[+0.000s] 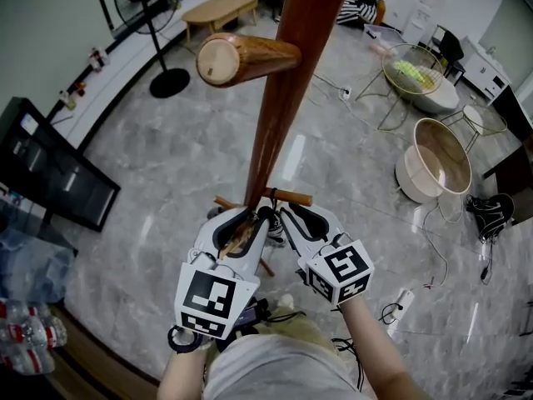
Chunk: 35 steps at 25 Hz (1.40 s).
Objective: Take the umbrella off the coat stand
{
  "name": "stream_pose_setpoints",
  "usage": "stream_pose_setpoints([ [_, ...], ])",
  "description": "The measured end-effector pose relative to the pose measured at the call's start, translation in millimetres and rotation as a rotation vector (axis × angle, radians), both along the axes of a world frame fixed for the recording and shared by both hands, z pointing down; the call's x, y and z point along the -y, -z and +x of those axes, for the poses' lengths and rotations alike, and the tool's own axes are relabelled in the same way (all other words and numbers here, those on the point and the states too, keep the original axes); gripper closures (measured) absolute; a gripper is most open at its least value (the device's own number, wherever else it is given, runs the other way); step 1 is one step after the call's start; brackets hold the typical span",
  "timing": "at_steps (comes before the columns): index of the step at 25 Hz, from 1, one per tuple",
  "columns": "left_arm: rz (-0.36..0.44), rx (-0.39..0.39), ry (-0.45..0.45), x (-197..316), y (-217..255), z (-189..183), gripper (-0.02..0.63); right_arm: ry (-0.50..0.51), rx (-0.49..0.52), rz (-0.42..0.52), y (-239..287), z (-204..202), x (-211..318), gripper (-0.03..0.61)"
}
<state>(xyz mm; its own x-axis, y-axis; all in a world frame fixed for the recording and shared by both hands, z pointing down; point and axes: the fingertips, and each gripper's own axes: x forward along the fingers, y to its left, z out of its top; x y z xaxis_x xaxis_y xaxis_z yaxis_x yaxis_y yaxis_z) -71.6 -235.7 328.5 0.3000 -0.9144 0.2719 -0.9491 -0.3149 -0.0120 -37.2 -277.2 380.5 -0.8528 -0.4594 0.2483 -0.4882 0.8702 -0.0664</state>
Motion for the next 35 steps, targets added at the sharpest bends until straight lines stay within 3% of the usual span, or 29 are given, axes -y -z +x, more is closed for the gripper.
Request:
stream_pose_setpoints([
  [25,0.009,0.000,0.110,-2,2,-16,0.517,0.170,-0.002,-0.037,-11,-20,9,0.512],
  [35,0.005,0.000,0.128,-3,2,-11,0.517,0.217,-0.020,-0.001,-11,-24,4,0.572],
])
